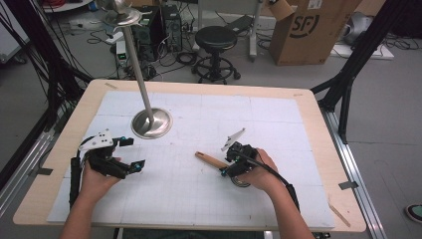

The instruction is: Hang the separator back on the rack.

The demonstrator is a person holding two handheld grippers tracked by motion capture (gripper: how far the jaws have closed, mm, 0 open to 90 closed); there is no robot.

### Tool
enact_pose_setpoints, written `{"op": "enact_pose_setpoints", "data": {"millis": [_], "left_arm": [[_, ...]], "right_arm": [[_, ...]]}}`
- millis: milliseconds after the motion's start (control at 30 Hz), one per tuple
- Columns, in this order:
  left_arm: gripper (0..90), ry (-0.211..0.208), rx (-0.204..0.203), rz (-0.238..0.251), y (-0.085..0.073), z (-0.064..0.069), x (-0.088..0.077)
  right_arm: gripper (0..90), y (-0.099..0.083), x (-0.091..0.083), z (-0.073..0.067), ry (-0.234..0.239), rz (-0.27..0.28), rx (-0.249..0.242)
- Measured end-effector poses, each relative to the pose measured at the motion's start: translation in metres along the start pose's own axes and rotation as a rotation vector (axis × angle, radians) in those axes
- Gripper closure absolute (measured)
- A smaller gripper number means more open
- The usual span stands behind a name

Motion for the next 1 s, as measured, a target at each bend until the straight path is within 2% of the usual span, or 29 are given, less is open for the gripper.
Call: {"op": "enact_pose_setpoints", "data": {"millis": [433,567,700,1000], "left_arm": [[1.6,0.001,0.003,-0.003,0.0,0.001,0.001],[1.6,0.001,0.003,-0.005,0.0,0.0,0.001],[1.6,0.001,-0.001,0.001,0.0,0.0,0.0],[1.6,0.003,0.004,-0.006,0.0,0.001,0.001]], "right_arm": [[58.7,0.002,0.001,0.0,0.021,-0.077,0.007],[61.4,0.005,0.004,-0.002,0.027,-0.109,-0.011],[62.9,0.008,0.004,-0.003,0.012,-0.128,-0.034],[65.6,0.012,0.007,0.002,0.06,-0.17,-0.011]]}}
Point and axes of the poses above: each handheld gripper's, and its own axes: x roughly forward along the jaws, y roughly out of its top, z roughly to its right, the point moved 2 cm from there along x, roughly forward along the jaws, and after that the axes turned 12 degrees about -x, right-handed, at the moved point
